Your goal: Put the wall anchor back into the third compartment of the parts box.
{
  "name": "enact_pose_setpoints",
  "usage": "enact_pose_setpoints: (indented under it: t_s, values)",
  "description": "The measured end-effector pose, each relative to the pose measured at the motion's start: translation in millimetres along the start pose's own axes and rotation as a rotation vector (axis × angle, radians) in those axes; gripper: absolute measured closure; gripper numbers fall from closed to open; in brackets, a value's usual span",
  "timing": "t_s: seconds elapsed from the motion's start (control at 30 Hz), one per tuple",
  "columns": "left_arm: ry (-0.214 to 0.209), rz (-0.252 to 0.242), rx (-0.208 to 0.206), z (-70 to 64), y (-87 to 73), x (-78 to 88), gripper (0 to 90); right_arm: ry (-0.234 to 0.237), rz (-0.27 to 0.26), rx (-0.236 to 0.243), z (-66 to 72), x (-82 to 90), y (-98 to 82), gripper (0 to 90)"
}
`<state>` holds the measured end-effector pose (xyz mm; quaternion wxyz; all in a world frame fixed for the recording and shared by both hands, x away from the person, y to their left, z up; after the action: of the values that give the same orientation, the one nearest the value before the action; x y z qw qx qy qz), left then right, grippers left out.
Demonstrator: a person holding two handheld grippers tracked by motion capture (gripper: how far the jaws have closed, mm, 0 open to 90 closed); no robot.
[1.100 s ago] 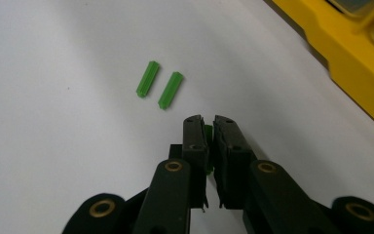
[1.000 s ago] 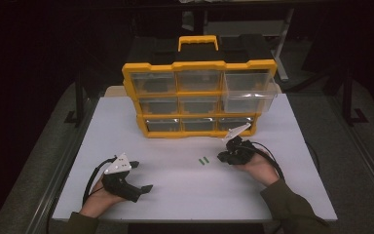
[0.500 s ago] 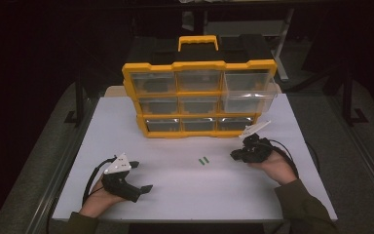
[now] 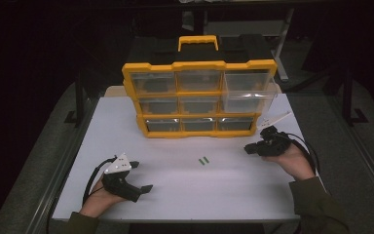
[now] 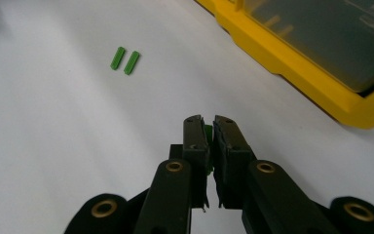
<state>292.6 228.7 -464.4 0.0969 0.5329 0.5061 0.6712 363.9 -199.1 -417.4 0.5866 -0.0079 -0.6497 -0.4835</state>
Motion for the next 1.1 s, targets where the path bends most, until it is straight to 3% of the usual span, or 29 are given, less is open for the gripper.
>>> enact_pose_setpoints:
  t_s: [0.2, 0.5, 0.6, 1.1]
  values:
    - [0.008, -0.004, -0.005, 1.3, 0.3, 1.3, 0.4, -0.002, -0.015, 0.01, -7.3, 17.5, 5.3, 83.0]
    - [0.004, 0.0, -0.005, 0.9, 0.1, 1.4, 0.4, 0.037, -0.018, -0.012, -12.5, 41.6, 13.9, 83.0]
    - [-0.002, -0.005, 0.012, 0.7, 0.4, 1.2, 0.5, 0.019, -0.023, -0.008, -15.5, 51.7, 17.8, 83.0]
    - [-0.003, 0.006, 0.011, 0.8, -0.9, 1.6, 3.6, -0.009, -0.036, -0.012, -23.4, 104.5, 44.5, 83.0]
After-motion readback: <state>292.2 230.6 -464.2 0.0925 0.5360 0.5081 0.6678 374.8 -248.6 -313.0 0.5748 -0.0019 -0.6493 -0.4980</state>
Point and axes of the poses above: each handheld gripper's, and its own axes: x roughly backward along the jaws, y roughly out of its top, z roughly to its left, the point moved 4 cm from there along -x, roughly forward along the jaws, and after that the axes turned 1 degree about x, right-handed, at the moved point
